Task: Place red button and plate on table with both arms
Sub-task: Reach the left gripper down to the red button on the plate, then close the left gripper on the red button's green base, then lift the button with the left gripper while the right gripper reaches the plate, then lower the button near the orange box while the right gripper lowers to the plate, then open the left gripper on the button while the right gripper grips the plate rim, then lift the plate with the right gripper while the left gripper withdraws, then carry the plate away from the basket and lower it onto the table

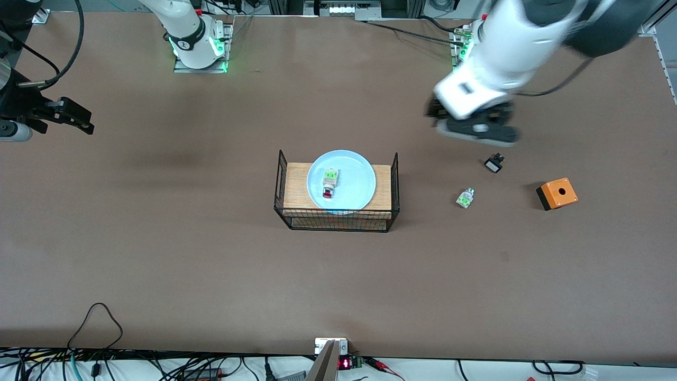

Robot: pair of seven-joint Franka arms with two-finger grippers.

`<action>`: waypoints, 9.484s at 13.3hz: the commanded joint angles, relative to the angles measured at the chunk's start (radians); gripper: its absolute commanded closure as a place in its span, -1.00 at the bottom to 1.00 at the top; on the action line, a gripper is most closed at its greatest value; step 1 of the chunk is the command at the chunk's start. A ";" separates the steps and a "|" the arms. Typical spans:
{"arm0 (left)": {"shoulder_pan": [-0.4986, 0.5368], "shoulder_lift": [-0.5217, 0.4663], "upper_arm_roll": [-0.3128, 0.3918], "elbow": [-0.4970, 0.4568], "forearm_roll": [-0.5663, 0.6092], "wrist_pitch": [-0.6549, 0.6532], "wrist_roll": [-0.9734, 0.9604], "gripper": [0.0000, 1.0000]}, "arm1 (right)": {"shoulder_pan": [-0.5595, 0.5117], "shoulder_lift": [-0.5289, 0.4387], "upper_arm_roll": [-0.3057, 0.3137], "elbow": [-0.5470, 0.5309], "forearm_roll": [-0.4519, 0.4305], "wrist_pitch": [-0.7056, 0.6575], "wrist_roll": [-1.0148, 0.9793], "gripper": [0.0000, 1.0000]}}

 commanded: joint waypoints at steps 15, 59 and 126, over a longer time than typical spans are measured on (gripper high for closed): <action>-0.372 0.505 0.039 0.214 0.527 0.486 -0.578 -1.00 | 0.001 -0.010 -0.008 0.007 0.005 -0.032 -0.012 -1.00; 0.261 0.367 0.030 0.234 0.292 0.102 0.437 0.58 | 0.585 0.404 0.073 0.257 0.131 0.198 1.548 -1.00; 0.117 -0.218 0.404 -0.083 0.028 -0.112 0.379 -1.00 | 0.107 0.178 0.068 0.090 0.191 -0.031 0.569 1.00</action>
